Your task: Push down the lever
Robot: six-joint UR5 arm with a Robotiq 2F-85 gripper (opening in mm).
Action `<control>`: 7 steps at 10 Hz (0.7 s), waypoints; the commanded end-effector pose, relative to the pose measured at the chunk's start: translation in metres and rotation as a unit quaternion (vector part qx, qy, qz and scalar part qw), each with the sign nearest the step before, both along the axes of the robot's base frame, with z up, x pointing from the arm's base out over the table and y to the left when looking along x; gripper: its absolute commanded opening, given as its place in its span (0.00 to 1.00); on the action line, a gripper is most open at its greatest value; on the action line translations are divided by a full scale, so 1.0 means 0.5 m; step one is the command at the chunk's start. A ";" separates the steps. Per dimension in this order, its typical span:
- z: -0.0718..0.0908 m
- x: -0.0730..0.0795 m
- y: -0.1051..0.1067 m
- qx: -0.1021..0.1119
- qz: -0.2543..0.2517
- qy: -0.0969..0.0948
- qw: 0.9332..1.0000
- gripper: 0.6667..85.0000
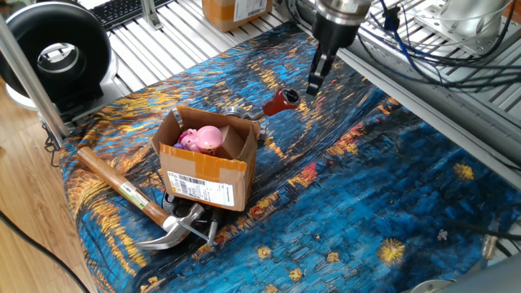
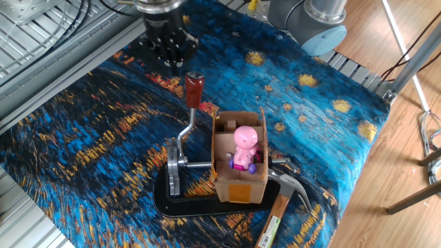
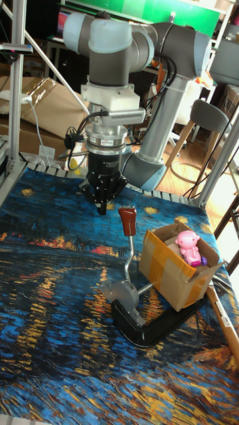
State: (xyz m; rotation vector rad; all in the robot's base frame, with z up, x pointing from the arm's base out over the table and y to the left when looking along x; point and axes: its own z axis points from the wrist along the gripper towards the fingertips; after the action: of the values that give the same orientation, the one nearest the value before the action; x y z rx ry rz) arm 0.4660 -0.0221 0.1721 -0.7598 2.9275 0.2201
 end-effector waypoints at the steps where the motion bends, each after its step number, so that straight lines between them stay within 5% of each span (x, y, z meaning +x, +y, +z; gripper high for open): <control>1: -0.032 0.001 0.045 0.003 0.010 -0.027 1.000 0.12; 7: -0.046 -0.050 0.037 0.026 0.077 -0.054 0.995 0.16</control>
State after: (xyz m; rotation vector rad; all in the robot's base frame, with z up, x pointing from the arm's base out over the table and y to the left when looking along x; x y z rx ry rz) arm 0.4450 -0.0073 0.1507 -0.8825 2.8240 0.2359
